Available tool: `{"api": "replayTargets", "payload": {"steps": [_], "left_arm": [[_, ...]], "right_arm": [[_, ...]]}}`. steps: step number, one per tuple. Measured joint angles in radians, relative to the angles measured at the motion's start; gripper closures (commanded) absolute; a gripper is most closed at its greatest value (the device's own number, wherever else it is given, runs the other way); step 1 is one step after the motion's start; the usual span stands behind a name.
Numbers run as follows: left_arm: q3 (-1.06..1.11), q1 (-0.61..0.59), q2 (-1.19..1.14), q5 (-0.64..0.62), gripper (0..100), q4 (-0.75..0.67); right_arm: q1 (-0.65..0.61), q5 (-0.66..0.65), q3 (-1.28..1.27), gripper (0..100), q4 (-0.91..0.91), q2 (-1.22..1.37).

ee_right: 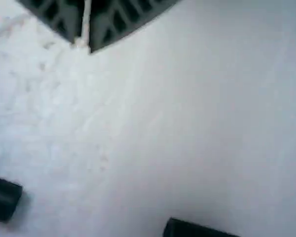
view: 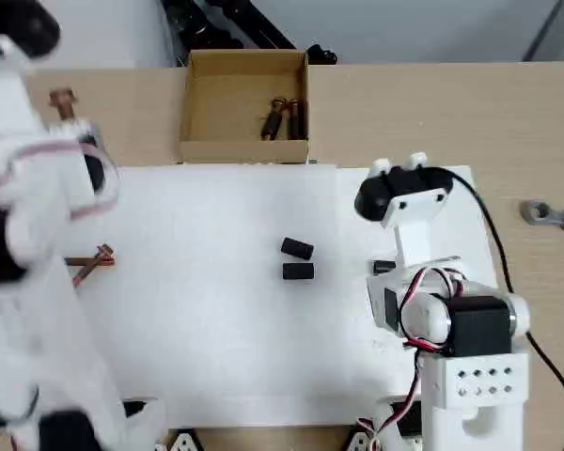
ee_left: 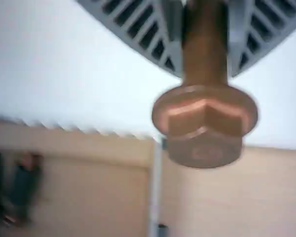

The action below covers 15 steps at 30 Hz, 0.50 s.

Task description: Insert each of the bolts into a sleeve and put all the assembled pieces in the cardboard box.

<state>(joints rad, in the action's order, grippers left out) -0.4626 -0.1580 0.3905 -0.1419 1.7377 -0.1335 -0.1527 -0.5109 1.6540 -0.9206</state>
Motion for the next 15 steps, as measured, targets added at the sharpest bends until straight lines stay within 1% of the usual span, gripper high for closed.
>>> {"api": "replayTargets", "payload": {"steps": [2, 5, 7, 10, 12, 15], "left_arm": [[0.101, 0.015, 0.112, 0.006, 100, 0.000], [0.235, 0.020, 0.259, 0.006, 100, 0.000], [0.313, 0.020, 0.342, 0.006, 100, 0.000], [0.399, 0.020, 0.454, 0.006, 100, 0.000], [0.451, 0.021, 0.519, 0.034, 100, 0.000], [0.514, 0.021, 0.574, 0.135, 100, 0.000]], "right_arm": [[0.026, -0.055, -0.005, 99.5, -0.034, -0.006], [0.101, -0.190, -0.008, 99.5, -0.120, -0.009], [0.150, -0.236, -0.017, 99.5, -0.173, -0.002], [0.172, -0.322, -0.018, 99.5, -0.190, 0.069], [0.180, -0.399, -0.020, 99.5, -0.198, 0.144], [0.184, -0.542, -0.020, 99.5, -0.198, 0.278]]}}
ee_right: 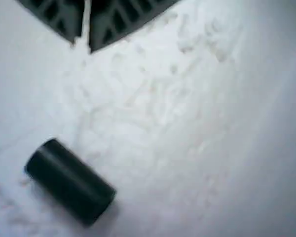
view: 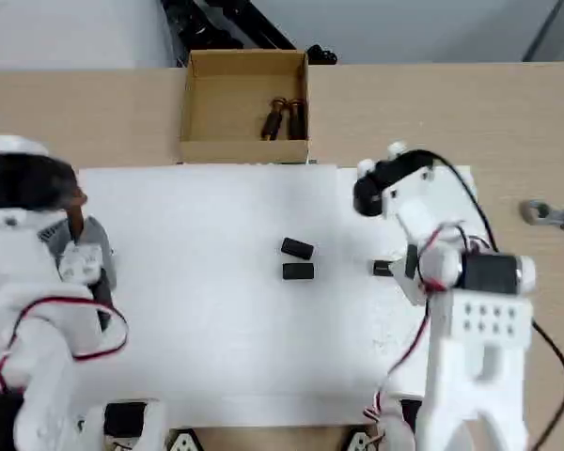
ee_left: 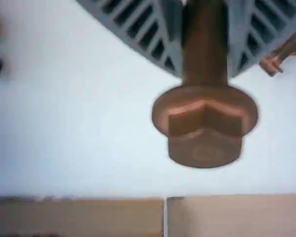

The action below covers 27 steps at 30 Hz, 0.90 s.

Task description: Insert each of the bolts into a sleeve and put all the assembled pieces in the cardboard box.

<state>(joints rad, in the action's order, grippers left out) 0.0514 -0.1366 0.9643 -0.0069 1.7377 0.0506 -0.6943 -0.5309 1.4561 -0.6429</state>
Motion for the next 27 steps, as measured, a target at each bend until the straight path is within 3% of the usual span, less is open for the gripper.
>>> {"api": "replayTargets", "payload": {"steps": [3, 15, 27], "left_arm": [[0.044, 0.000, 0.009, 0.077, 100, 0.000], [0.137, 0.000, 0.014, 0.094, 100, 0.000], [0.140, 0.000, 0.014, 0.094, 100, 0.000]], "right_arm": [[0.000, -0.126, 0.032, 99.5, 0.000, 0.130], [0.094, -0.482, 0.279, 85.6, 0.002, 0.396], [0.051, -0.568, 0.281, 85.7, 0.117, 0.428]]}}
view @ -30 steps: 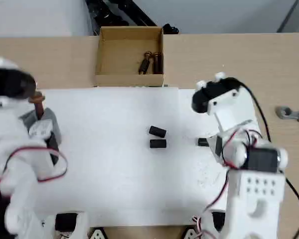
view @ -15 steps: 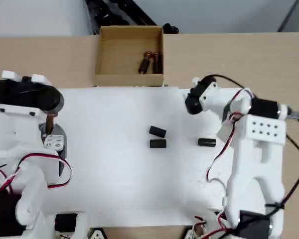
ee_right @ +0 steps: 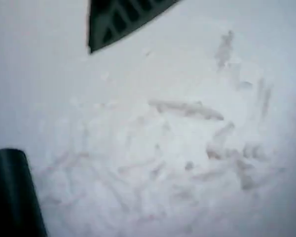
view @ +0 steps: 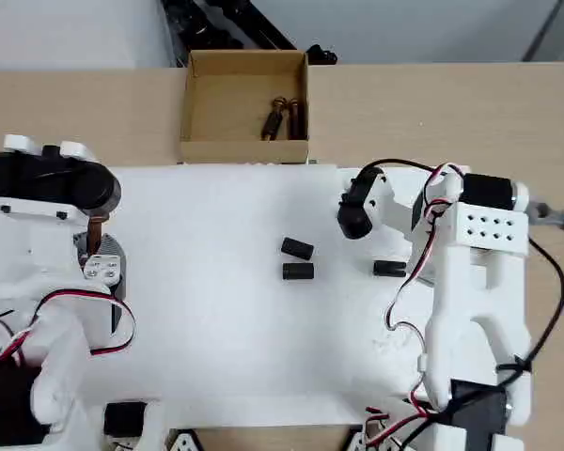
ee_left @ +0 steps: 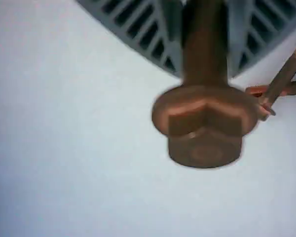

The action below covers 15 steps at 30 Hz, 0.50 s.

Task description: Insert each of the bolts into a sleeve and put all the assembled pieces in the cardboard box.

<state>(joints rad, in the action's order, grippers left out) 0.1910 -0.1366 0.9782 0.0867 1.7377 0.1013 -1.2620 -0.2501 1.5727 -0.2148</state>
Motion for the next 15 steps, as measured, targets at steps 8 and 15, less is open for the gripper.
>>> {"api": "replayTargets", "payload": {"steps": [8, 15], "left_arm": [[0.003, 0.000, 0.000, 0.000, 100, 0.000], [0.003, 0.000, 0.000, 0.000, 100, 0.000]], "right_arm": [[-0.038, 0.000, -0.101, 85.6, -0.040, 0.000], [-0.080, 0.000, -0.153, 85.5, -0.083, 0.000]]}}
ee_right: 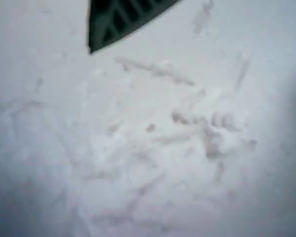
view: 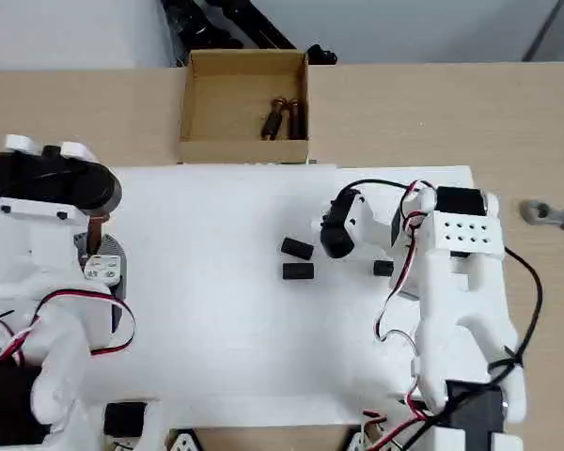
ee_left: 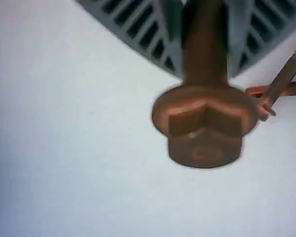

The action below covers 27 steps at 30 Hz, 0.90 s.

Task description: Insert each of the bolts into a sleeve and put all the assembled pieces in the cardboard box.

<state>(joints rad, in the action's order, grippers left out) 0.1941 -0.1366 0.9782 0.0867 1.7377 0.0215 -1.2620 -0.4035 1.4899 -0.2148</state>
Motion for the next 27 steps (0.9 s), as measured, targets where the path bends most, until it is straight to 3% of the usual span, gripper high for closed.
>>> {"api": "replayTargets", "payload": {"steps": [18, 27], "left_arm": [[0.000, 0.000, 0.000, 0.000, 100, 0.000], [0.060, -0.015, 0.003, 0.000, 100, 0.000]], "right_arm": [[-0.011, -0.063, -0.048, 85.5, -0.089, 0.005], [-0.009, -0.069, -0.051, 85.5, -0.189, 0.140]]}}
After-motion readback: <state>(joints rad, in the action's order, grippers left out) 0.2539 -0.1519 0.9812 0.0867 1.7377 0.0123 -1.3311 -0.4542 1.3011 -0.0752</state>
